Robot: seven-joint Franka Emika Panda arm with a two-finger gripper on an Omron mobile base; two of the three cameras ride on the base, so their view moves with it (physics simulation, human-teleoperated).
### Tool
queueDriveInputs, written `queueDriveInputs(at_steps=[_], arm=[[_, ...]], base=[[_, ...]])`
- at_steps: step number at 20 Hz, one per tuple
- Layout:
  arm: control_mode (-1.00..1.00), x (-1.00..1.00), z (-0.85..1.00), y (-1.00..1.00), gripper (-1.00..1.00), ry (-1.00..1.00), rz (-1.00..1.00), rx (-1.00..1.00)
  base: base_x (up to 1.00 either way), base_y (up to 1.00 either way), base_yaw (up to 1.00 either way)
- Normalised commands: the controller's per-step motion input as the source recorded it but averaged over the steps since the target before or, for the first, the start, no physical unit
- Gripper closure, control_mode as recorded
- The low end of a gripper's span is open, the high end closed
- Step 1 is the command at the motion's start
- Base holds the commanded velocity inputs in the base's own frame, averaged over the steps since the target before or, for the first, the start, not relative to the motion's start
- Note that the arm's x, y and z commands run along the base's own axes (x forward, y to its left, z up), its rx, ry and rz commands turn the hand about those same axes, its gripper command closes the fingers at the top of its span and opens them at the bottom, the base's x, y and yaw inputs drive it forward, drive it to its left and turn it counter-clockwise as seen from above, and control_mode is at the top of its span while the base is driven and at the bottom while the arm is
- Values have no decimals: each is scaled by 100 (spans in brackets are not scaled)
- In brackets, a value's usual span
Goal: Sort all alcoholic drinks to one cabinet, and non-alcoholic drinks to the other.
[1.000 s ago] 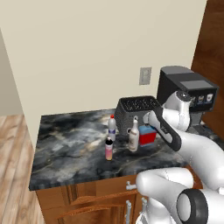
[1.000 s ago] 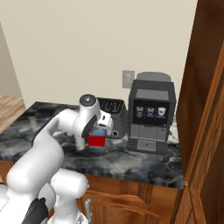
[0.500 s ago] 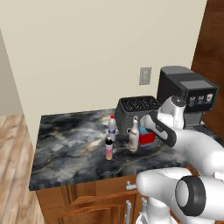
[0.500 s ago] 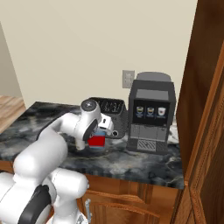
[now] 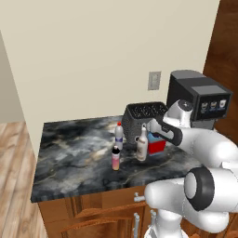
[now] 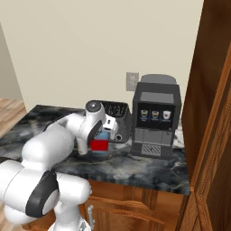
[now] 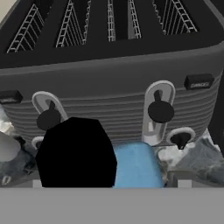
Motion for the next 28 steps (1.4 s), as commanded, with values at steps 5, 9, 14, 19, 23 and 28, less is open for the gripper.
queueDriveInputs(at_steps=[5,9,14,19,23,28], arm=[[-100,22,-5,0,-100,0,0,0],[-100,23,-15,0,-100,0,0,0],[-100,10,-29,0,-100,-1,0,0],[-100,2,-45,0,-100,-9,0,0],[-100,14,-12,0,100,-2,0,0],[-100,26,0,0,100,0,0,0]], base=[[0,0,0],[0,0,0],[0,0,0],[0,0,0],[0,0,0],[0,0,0]])
